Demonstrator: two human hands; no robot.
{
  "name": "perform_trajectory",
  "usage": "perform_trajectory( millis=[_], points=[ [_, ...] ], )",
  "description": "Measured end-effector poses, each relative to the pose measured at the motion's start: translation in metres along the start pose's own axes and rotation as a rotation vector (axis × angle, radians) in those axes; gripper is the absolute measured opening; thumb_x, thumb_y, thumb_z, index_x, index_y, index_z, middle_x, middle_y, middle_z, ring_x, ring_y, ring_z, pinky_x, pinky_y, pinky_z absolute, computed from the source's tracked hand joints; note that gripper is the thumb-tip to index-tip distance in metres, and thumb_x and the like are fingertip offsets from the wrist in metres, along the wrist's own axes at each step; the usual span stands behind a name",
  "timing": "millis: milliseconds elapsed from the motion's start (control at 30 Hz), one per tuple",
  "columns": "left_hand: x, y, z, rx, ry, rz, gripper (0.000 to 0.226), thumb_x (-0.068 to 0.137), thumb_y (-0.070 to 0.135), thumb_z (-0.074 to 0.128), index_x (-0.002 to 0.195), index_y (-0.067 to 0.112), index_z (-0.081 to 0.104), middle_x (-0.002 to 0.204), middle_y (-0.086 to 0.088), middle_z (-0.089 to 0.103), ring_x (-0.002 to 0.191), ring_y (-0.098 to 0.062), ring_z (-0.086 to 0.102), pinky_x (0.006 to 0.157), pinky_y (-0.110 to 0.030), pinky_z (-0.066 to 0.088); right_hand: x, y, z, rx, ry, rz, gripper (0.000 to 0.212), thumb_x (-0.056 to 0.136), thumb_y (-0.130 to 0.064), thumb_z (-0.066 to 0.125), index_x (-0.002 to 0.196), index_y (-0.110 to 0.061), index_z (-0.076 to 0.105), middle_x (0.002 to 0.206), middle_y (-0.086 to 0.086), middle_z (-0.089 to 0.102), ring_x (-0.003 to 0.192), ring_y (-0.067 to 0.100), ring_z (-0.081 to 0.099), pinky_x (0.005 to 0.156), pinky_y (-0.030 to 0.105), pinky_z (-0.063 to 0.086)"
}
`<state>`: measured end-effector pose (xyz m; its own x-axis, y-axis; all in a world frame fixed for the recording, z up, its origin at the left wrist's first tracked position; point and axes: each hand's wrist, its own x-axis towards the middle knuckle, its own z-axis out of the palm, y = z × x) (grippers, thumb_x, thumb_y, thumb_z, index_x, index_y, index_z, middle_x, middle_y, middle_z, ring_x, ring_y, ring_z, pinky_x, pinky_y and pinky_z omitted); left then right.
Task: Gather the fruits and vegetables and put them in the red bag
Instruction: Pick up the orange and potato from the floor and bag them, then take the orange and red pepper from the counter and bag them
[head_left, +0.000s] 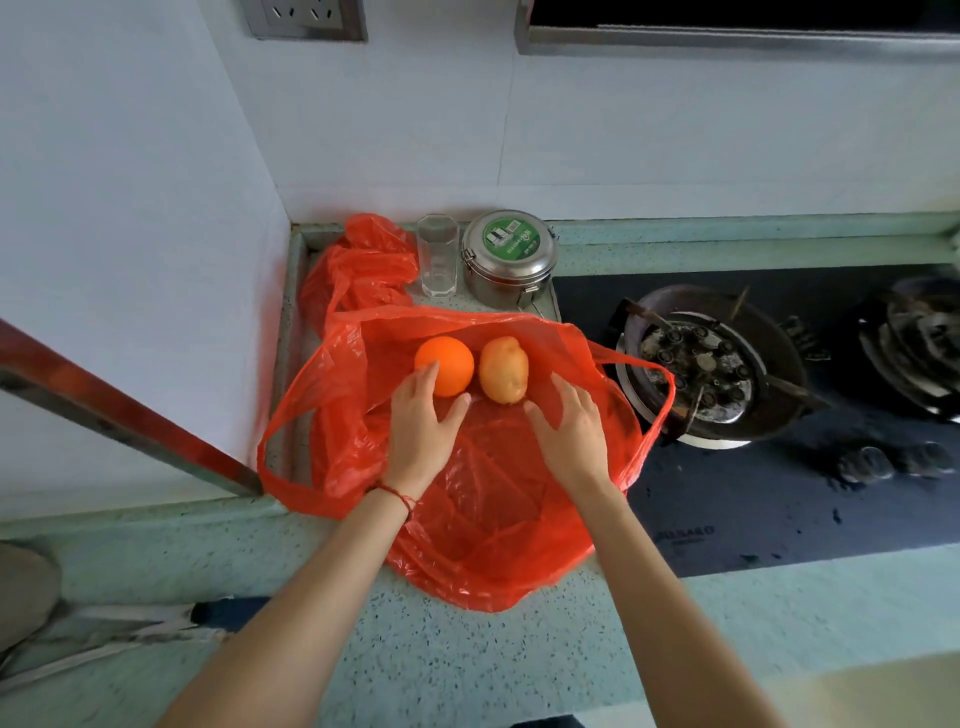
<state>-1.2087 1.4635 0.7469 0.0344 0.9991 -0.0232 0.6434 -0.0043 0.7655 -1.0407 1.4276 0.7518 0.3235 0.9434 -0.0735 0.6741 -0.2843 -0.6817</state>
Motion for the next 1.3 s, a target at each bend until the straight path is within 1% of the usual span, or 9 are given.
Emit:
perform_trajectory(
  millis=[167,233,367,600,700,933,1133,1233,1300],
  points=[
    [-0.022,0.009,0.013,0.221,-0.106,0.227,0.06,0.084,0.044,0.047,0.127,0.002,0.051,0.128,-0.026,0.053,0.12,-0.044,0.047,0.101,-0.052,0.04,-0.03,0.023,-0.022,-0.307,0.057,-0.121,0.055,0.092,-0.04,0.048,0.14,-0.014,0.035,0.146,0.01,0.037,0.134,0.028,0.032,0.105,0.042,0.034],
    [-0.03,0.013,0.02,0.302,-0.166,0.307,0.061,0.082,0.046,0.042,0.124,0.003,0.053,0.125,-0.024,0.055,0.118,-0.044,0.049,0.1,-0.051,0.041,-0.045,0.035,-0.032,-0.394,0.071,-0.105,0.054,0.093,-0.039,0.047,0.139,-0.012,0.036,0.146,0.013,0.038,0.135,0.03,0.032,0.105,0.045,0.033],
    [-0.053,0.03,0.035,0.423,-0.256,0.469,0.062,0.083,0.047,0.039,0.126,0.004,0.052,0.126,-0.022,0.056,0.12,-0.042,0.048,0.1,-0.054,0.041,-0.078,0.066,-0.054,-0.469,0.154,-0.059,0.053,0.087,-0.036,0.059,0.129,-0.005,0.049,0.133,0.021,0.052,0.124,0.037,0.048,0.093,0.052,0.046],
    [-0.092,0.071,0.07,0.547,-0.387,0.661,0.063,0.082,0.049,0.036,0.127,0.007,0.051,0.129,-0.02,0.055,0.121,-0.041,0.049,0.097,-0.055,0.041,-0.144,0.119,-0.1,-0.531,0.325,0.108,0.055,0.082,-0.036,0.066,0.126,-0.005,0.053,0.132,0.019,0.054,0.123,0.035,0.05,0.095,0.047,0.045],
    [-0.112,0.091,0.09,0.564,-0.43,0.743,0.061,0.081,0.047,0.042,0.123,0.005,0.055,0.124,-0.022,0.058,0.116,-0.041,0.053,0.093,-0.053,0.044,-0.178,0.14,-0.122,-0.517,0.359,0.197,0.056,0.085,-0.038,0.061,0.13,-0.007,0.049,0.137,0.019,0.049,0.127,0.035,0.046,0.098,0.047,0.042],
    [-0.177,0.145,0.139,0.528,-0.541,0.907,0.058,0.075,0.038,0.057,0.121,0.002,0.056,0.124,-0.025,0.057,0.116,-0.045,0.052,0.091,-0.057,0.043,-0.267,0.188,-0.168,-0.526,0.525,0.358,0.054,0.079,-0.037,0.066,0.12,-0.004,0.056,0.123,0.022,0.059,0.114,0.038,0.056,0.085,0.048,0.05],
    [-0.249,0.184,0.182,0.469,-0.618,1.074,0.067,0.081,0.05,0.038,0.127,0.004,0.052,0.132,-0.025,0.051,0.123,-0.043,0.046,0.1,-0.053,0.037,-0.348,0.223,-0.19,-0.52,0.664,0.53,0.053,0.079,-0.042,0.056,0.115,-0.004,0.06,0.12,0.022,0.061,0.111,0.037,0.059,0.082,0.046,0.051],
    [-0.288,0.2,0.201,0.462,-0.689,1.16,0.079,0.079,0.058,0.02,0.138,0.009,0.039,0.144,-0.02,0.038,0.136,-0.037,0.029,0.111,-0.047,0.023,-0.392,0.24,-0.197,-0.552,0.715,0.625,0.055,0.082,-0.047,0.043,0.113,-0.005,0.06,0.118,0.02,0.063,0.109,0.035,0.06,0.081,0.043,0.052],
    [-0.314,0.208,0.214,0.454,-0.732,1.215,0.081,0.079,0.06,0.018,0.141,0.01,0.033,0.148,-0.018,0.032,0.14,-0.034,0.023,0.113,-0.044,0.018,-0.42,0.25,-0.201,-0.543,0.749,0.693,0.054,0.081,-0.046,0.048,0.112,-0.005,0.061,0.117,0.021,0.063,0.108,0.035,0.061,0.08,0.044,0.053]
  ],
)
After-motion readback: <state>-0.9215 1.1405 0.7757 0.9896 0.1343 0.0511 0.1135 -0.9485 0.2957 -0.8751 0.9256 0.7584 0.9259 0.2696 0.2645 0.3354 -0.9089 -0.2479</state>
